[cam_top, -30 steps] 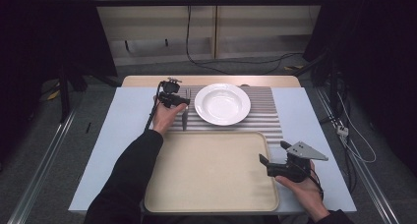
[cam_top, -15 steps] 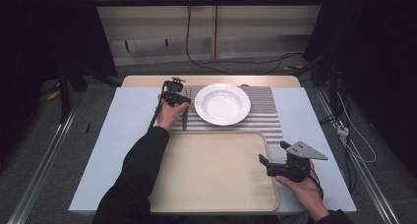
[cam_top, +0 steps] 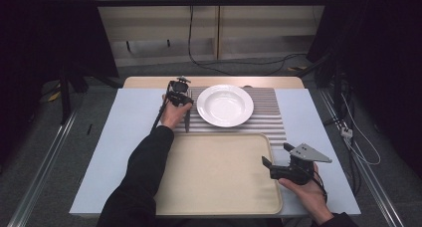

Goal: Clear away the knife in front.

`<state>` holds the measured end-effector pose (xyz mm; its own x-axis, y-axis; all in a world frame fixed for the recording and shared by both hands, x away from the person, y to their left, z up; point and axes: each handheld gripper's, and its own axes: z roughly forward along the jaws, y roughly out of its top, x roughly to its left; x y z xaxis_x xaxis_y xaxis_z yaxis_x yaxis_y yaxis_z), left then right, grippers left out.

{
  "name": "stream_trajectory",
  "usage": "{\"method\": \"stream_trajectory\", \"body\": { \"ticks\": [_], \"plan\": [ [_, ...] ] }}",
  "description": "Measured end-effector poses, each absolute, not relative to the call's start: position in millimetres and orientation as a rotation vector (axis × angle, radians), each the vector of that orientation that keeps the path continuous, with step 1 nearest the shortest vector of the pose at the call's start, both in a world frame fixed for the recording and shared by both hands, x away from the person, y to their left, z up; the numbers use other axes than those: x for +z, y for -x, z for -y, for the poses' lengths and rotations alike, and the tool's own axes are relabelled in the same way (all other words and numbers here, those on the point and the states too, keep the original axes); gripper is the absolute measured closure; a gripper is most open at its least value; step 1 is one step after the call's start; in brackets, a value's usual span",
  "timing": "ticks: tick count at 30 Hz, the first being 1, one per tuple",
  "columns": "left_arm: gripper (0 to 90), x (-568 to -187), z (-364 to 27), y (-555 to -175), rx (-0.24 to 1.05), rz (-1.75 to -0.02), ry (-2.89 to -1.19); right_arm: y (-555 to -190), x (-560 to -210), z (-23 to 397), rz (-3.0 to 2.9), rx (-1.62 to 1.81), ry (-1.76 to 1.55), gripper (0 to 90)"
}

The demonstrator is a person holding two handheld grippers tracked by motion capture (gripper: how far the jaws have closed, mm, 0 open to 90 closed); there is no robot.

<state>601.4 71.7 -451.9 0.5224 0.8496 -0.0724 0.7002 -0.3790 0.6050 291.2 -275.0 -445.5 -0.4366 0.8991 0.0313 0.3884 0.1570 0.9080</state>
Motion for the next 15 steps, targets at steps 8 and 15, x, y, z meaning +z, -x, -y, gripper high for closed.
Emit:
{"method": "stream_trajectory", "body": {
  "ticks": [8,15],
  "plan": [
    [79.9,-449.4,-70.7,-602.7,0.308,-1.213,-2.234,-291.5,-445.8,275.1,-1.907,1.245,-1.220,8.4],
    [80.0,-447.2,-74.1,-603.5,0.283,-1.202,-2.268,-291.6,-446.1,275.3,-1.907,1.244,-1.223,8.5]
  ]
}}
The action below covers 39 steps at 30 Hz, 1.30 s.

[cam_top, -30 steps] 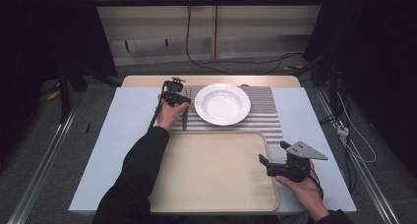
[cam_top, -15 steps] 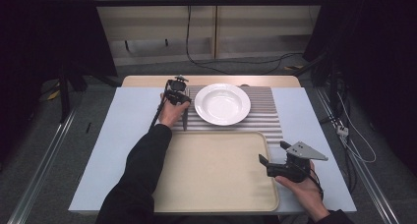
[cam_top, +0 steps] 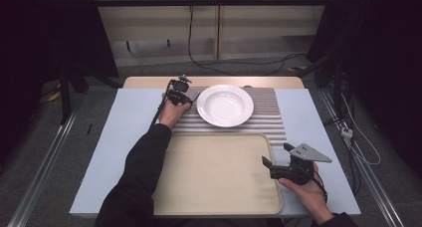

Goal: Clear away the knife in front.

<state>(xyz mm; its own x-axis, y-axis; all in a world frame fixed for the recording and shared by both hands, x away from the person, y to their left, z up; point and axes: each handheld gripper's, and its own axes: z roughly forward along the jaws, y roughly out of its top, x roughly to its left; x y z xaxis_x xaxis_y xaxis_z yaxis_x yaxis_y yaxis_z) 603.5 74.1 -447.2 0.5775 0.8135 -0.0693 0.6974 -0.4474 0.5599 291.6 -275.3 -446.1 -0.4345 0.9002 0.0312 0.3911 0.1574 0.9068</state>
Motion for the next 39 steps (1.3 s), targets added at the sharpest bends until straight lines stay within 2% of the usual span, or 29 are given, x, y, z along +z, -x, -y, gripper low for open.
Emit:
{"method": "stream_trajectory", "body": {
  "ticks": [22,39],
  "plan": [
    [80.2,-446.1,-72.6,-602.8,0.305,-1.209,-2.279,-291.6,-446.1,274.8,-1.911,1.242,-1.221,8.4],
    [80.2,-426.2,-84.6,-599.5,0.297,-1.185,-2.269,-291.9,-446.2,274.3,-1.912,1.241,-1.221,8.4]
  ]
}}
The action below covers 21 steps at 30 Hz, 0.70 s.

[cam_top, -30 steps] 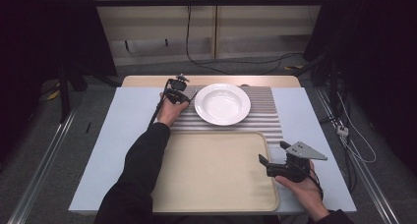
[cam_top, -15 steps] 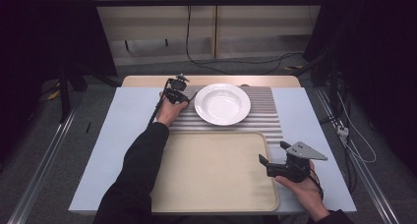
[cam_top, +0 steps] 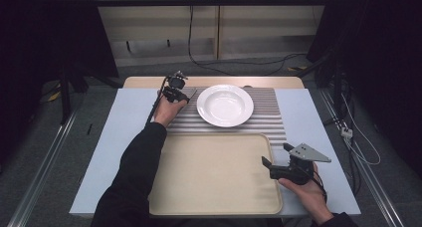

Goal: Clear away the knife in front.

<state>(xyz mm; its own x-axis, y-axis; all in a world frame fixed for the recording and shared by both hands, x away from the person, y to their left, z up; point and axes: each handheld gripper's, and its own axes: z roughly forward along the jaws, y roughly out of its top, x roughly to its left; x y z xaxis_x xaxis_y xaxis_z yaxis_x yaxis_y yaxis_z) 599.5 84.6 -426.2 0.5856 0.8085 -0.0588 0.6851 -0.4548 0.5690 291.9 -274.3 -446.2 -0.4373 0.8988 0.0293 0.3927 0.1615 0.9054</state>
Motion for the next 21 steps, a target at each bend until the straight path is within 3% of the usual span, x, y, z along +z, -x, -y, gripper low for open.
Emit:
{"method": "stream_trajectory", "body": {
  "ticks": [21],
  "plan": [
    [80.1,-390.4,-88.2,-570.4,0.322,-1.066,-2.275,-290.6,-445.2,273.8,-1.910,1.241,-1.209,8.5]
  ]
}}
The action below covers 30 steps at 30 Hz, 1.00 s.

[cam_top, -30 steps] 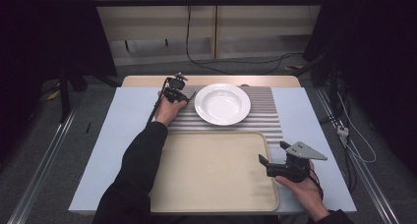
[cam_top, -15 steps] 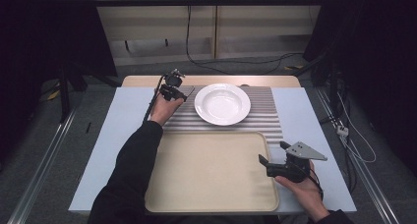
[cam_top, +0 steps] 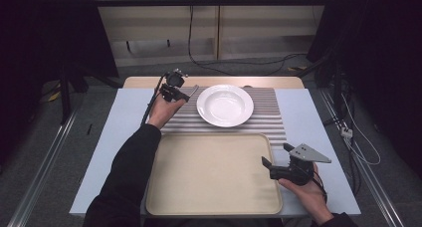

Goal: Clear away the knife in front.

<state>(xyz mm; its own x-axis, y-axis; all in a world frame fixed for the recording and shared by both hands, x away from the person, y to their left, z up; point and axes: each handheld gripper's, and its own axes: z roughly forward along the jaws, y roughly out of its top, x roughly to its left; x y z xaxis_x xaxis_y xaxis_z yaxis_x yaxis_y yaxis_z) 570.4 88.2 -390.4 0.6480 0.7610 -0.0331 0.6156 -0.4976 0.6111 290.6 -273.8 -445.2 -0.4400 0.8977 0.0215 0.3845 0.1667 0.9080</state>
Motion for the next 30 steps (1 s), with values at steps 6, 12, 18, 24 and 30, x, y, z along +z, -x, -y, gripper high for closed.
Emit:
{"method": "stream_trajectory", "body": {
  "ticks": [6,12,18,24,30],
  "plan": [
    [80.2,-385.2,-96.9,-560.6,0.322,-1.066,-2.257,-290.6,-445.2,273.2,-1.912,1.237,-1.206,8.5],
    [80.1,-383.1,-102.6,-552.7,0.331,-1.063,-2.257,-290.6,-445.1,273.4,-1.909,1.233,-1.208,8.5],
    [80.1,-375.9,-106.1,-542.4,0.350,-1.045,-2.274,-290.7,-445.5,273.8,-1.914,1.229,-1.204,8.7],
    [80.2,-367.9,-106.6,-531.3,0.350,-1.019,-2.282,-289.6,-445.2,275.2,-1.907,1.228,-1.205,8.8],
    [80.1,-371.7,-111.3,-525.4,0.333,-1.025,-2.277,-289.9,-445.3,275.3,-1.908,1.230,-1.208,8.8]
  ]
}}
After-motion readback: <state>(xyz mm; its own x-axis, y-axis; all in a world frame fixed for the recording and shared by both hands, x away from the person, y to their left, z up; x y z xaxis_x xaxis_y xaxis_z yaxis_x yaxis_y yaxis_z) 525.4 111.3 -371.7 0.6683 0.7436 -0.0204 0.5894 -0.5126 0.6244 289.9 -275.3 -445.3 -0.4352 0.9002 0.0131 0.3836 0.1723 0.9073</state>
